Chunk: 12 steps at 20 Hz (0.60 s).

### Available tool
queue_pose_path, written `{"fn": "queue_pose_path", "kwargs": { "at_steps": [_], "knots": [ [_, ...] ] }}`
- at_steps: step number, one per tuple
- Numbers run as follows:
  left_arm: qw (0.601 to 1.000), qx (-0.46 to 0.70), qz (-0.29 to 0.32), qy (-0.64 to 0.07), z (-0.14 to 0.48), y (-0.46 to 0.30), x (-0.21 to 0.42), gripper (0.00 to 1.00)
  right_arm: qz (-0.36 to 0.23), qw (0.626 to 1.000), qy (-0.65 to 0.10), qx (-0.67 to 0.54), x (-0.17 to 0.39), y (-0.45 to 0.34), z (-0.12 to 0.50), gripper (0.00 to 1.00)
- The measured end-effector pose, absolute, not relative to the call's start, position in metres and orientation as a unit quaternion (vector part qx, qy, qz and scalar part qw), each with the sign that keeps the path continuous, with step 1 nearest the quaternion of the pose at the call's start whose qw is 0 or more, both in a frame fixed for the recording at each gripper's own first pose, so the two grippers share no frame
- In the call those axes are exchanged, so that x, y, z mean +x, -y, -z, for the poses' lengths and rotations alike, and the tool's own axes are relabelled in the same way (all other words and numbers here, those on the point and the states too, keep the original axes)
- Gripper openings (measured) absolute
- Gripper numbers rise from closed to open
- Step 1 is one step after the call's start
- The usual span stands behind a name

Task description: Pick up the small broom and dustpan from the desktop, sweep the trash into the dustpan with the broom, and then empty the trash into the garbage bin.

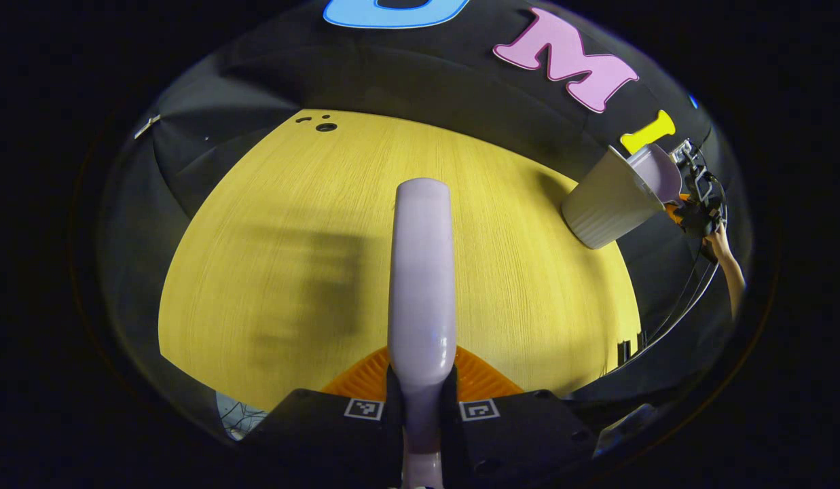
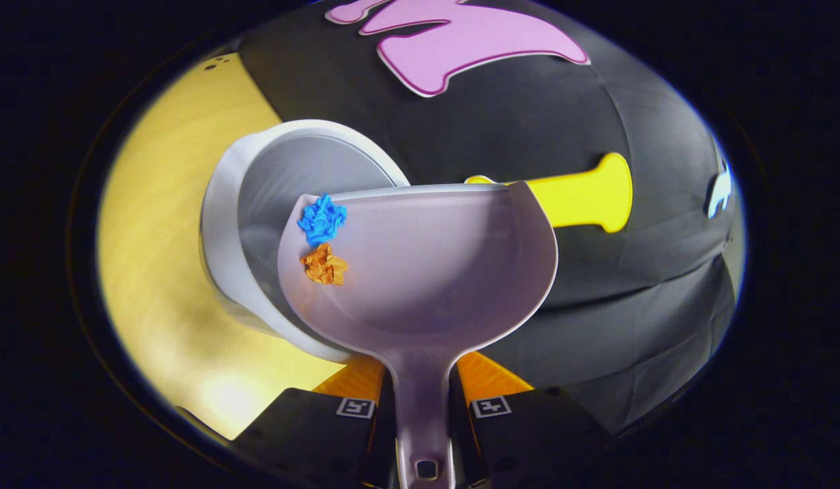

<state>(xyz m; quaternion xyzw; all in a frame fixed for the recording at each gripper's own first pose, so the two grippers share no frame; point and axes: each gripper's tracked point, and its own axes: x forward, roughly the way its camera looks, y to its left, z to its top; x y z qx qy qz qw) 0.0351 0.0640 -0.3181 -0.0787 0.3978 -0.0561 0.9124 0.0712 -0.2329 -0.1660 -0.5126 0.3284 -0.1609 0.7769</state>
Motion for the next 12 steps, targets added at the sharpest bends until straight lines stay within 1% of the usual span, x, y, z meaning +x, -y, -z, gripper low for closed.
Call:
{"fn": "queue_pose_path", "kwargs": {
  "at_steps": [2,3,6,7,9,10,11,12],
  "knots": [
    [0.915,-0.054,0.05,-0.397,0.319,-0.07,0.034,0.26,0.154,0.756,-0.314,-0.553,0.074,0.225,0.163,0.33],
    [0.915,-0.046,0.051,-0.396,0.32,-0.07,0.034,0.27,0.151,0.744,-0.311,-0.572,0.073,0.226,0.161,0.37],
    [0.911,-0.047,0.063,-0.405,0.323,-0.064,0.033,0.26,0.139,0.708,-0.3,-0.624,0.08,0.22,0.158,0.37],
    [0.91,-0.047,0.065,-0.406,0.324,-0.063,0.033,0.28,0.135,0.697,-0.297,-0.639,0.082,0.22,0.156,0.37],
    [0.91,-0.048,0.067,-0.406,0.325,-0.062,0.035,0.24,0.128,0.683,-0.29,-0.658,0.08,0.224,0.153,0.37],
    [0.911,-0.053,0.069,-0.403,0.324,-0.06,0.036,0.26,0.126,0.676,-0.29,-0.665,0.079,0.227,0.152,0.33],
    [0.911,-0.061,0.074,-0.401,0.323,-0.055,0.038,0.25,0.124,0.67,-0.289,-0.672,0.08,0.227,0.151,0.33],
    [0.911,-0.064,0.077,-0.4,0.322,-0.053,0.04,0.26,0.121,0.665,-0.288,-0.679,0.08,0.225,0.151,0.37]
  ]
}}
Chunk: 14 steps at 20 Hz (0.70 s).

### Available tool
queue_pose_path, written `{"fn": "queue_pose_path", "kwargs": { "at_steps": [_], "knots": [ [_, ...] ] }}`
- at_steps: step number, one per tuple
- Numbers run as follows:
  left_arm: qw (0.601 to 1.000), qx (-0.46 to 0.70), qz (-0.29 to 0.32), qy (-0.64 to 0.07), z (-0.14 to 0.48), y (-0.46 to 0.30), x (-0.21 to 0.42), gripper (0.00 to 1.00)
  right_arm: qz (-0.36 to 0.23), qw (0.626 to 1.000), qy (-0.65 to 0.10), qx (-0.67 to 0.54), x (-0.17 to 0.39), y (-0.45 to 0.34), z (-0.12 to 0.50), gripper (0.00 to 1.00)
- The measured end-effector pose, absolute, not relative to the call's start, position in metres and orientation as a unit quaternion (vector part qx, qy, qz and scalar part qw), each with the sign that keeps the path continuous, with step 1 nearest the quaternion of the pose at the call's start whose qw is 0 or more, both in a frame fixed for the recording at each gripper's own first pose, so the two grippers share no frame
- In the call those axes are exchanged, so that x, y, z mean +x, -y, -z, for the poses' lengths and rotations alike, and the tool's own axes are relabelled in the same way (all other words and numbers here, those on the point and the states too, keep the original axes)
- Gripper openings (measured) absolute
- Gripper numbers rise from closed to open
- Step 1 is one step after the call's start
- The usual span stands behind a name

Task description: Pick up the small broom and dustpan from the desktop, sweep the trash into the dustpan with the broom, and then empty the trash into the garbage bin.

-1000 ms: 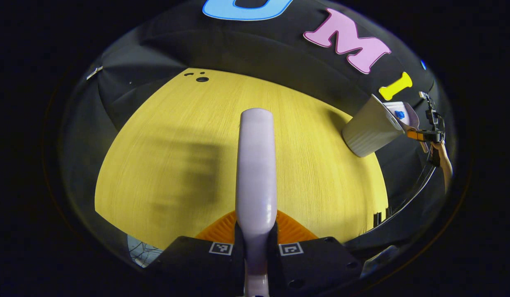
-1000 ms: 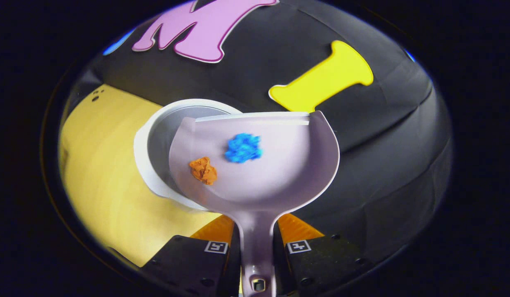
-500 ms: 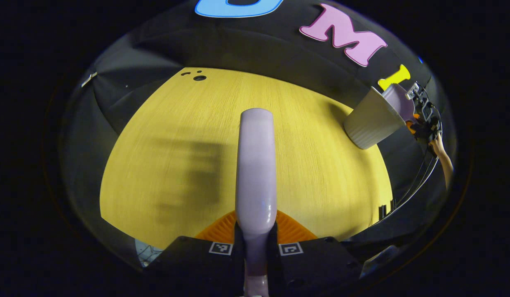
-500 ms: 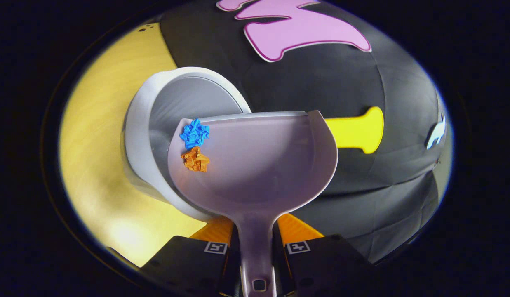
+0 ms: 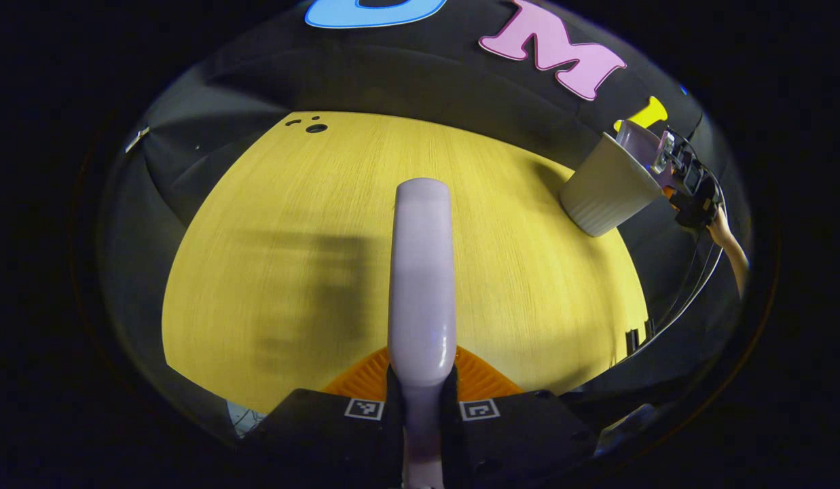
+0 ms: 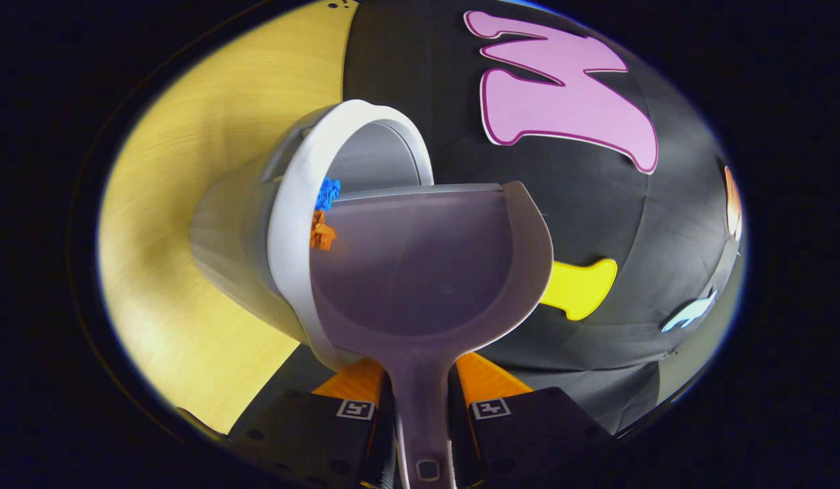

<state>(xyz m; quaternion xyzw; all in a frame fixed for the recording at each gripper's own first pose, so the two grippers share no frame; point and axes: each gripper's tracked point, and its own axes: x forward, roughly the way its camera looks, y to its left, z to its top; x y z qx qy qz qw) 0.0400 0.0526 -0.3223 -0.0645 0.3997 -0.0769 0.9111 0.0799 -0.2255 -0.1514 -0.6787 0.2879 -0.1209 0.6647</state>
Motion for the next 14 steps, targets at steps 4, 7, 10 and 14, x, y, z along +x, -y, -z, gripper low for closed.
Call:
{"fn": "queue_pose_path", "kwargs": {
  "at_steps": [4,7,10,14],
  "knots": [
    [0.915,-0.06,0.076,-0.392,0.32,-0.055,0.05,0.26,0.118,0.657,-0.29,-0.686,0.079,0.223,0.151,0.36],
    [0.919,-0.056,0.071,-0.384,0.316,-0.058,0.052,0.25,0.126,0.686,-0.314,-0.645,0.077,0.228,0.154,0.37],
    [0.926,-0.05,0.063,-0.368,0.305,-0.06,0.055,0.25,0.148,0.743,-0.346,-0.553,0.072,0.233,0.156,0.37],
    [0.936,-0.042,0.053,-0.345,0.288,-0.062,0.063,0.25,0.188,0.816,-0.372,-0.4,0.073,0.226,0.159,0.37]
  ]
}}
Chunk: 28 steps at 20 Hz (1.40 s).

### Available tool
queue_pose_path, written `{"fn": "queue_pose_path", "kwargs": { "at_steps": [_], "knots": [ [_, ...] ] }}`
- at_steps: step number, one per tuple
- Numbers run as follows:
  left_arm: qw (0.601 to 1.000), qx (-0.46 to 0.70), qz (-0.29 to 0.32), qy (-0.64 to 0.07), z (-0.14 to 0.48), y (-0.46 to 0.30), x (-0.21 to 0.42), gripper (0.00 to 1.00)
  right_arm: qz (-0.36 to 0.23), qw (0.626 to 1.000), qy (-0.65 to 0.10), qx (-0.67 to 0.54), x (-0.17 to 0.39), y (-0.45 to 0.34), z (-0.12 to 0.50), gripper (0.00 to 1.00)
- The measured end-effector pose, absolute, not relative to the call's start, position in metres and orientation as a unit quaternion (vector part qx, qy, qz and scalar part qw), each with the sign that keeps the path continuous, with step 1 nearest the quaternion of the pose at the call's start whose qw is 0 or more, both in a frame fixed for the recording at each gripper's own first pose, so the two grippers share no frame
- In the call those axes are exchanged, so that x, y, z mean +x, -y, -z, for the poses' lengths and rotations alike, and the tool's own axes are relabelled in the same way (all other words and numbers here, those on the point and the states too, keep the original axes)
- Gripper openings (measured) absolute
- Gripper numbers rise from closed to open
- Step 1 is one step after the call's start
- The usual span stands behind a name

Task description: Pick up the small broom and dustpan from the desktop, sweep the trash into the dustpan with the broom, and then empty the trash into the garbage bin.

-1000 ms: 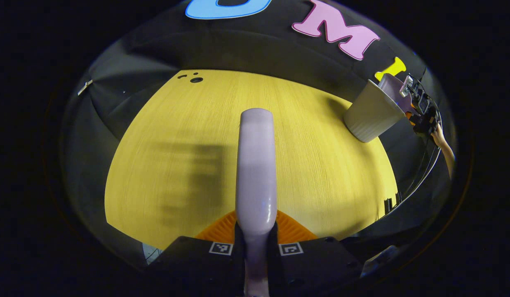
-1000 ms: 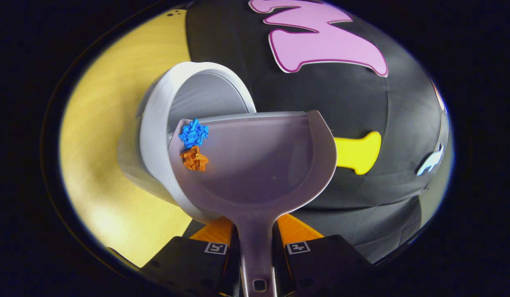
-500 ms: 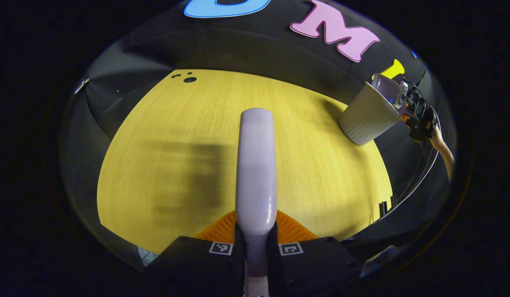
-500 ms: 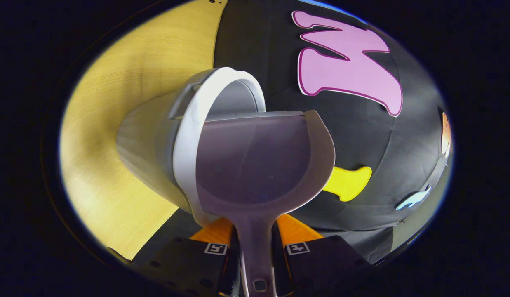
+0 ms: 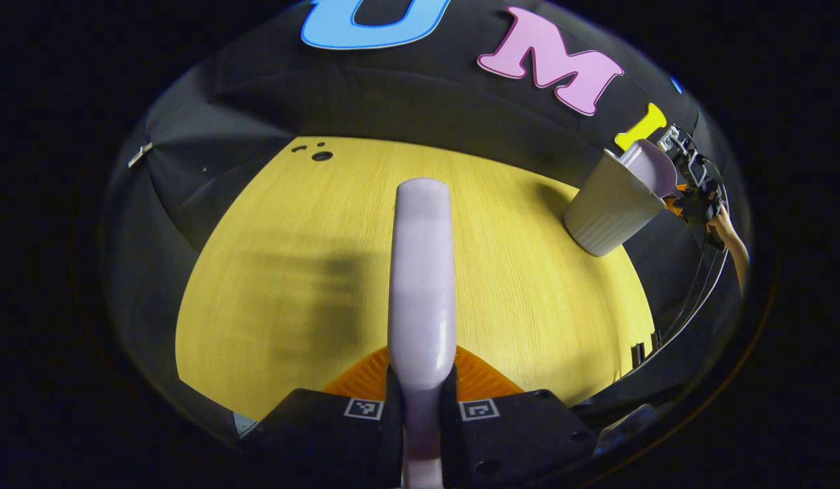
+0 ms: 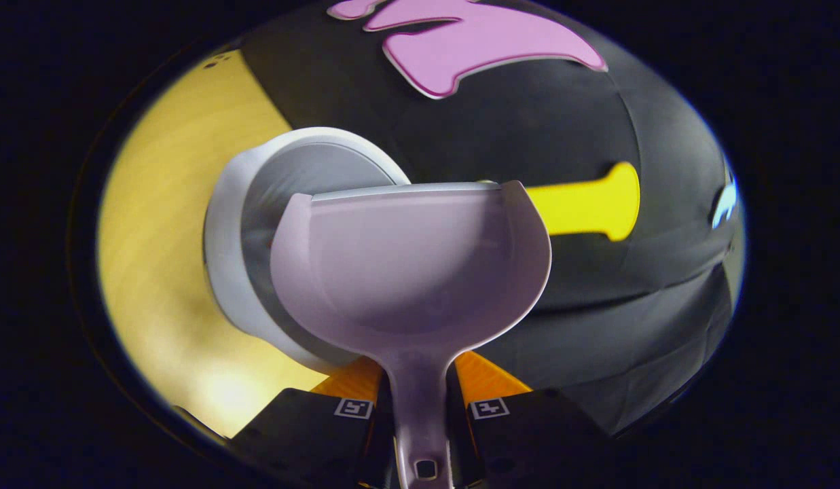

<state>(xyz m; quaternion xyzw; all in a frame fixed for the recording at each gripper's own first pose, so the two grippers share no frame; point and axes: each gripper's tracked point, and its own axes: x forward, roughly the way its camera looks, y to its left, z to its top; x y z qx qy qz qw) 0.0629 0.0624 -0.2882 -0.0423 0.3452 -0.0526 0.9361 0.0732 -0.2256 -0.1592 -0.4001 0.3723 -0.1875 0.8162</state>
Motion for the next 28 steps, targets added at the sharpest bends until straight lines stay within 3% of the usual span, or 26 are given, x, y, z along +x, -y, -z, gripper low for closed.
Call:
{"fn": "queue_pose_path", "kwargs": {
  "at_steps": [3,7,13,20,28],
  "knots": [
    [0.94,-0.076,0.057,-0.327,0.27,-0.05,0.064,0.24,0.201,0.866,-0.378,-0.258,0.081,0.207,0.157,0.37],
    [0.95,-0.085,0.056,-0.295,0.25,-0.042,0.06,0.27,0.208,0.904,-0.347,-0.14,0.091,0.193,0.151,0.37],
    [0.956,-0.085,0.059,-0.276,0.244,-0.038,0.045,0.26,0.149,0.944,-0.294,0.026,0.101,0.154,0.127,0.37],
    [0.955,-0.085,0.056,-0.277,0.256,-0.045,0.039,0.27,0.036,0.957,-0.286,0.045,0.098,0.101,0.126,0.39],
    [0.953,-0.07,0.058,-0.29,0.267,-0.044,0.055,0.26,-0.065,0.933,-0.35,0.049,0.104,0.094,0.144,0.37]
  ]
}}
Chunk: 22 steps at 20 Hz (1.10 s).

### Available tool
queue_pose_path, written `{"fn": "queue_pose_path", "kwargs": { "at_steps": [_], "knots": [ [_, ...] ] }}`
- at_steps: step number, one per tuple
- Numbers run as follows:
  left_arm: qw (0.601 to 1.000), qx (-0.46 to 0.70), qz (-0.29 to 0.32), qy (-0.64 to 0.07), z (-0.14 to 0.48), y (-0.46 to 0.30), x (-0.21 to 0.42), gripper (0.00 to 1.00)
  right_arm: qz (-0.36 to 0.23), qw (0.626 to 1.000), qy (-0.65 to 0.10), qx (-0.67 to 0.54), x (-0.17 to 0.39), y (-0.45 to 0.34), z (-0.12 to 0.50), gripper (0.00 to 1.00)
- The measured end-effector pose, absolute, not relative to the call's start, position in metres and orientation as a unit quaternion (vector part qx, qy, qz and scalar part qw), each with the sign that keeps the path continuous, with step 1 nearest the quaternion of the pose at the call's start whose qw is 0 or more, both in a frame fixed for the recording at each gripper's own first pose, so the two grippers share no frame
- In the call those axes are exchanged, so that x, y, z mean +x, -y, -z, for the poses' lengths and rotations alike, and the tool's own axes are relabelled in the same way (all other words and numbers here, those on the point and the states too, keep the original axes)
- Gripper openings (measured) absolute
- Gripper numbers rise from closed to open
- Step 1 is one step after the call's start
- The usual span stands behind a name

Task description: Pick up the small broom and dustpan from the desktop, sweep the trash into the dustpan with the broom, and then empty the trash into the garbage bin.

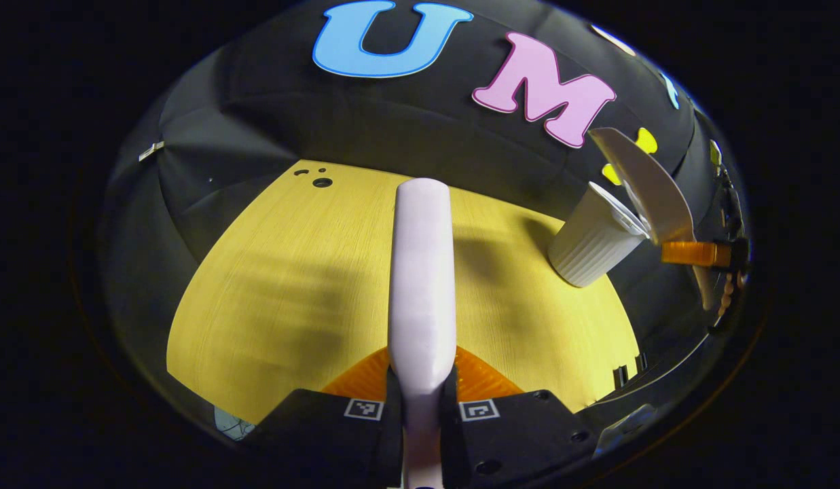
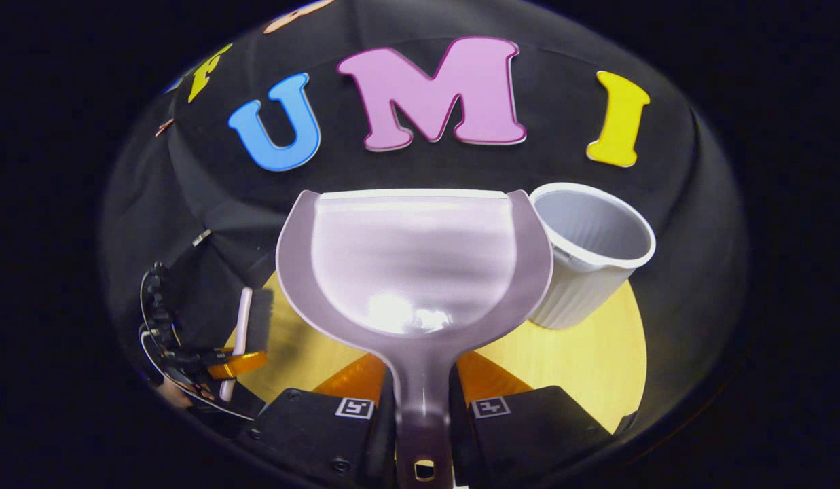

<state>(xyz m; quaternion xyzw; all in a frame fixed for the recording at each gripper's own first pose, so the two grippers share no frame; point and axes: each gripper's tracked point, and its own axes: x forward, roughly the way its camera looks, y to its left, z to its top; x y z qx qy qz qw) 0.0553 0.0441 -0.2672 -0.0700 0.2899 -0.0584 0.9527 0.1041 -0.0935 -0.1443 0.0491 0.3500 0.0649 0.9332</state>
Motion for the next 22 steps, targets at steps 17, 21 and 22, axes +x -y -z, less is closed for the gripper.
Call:
{"fn": "queue_pose_path", "kwargs": {
  "at_steps": [17,21,22],
  "knots": [
    [0.897,0.03,0.017,-0.44,0.383,-0.05,0.108,0.26,-0.008,0.865,-0.502,0.016,0.086,0.102,0.177,0.41],
    [0.887,0.069,0.007,-0.457,0.389,-0.044,0.113,0.27,0.004,0.857,-0.515,-0.007,0.085,0.102,0.161,0.37],
    [0.886,0.072,0.006,-0.459,0.388,-0.042,0.112,0.27,0.005,0.856,-0.517,-0.014,0.083,0.098,0.164,0.34]
  ]
}}
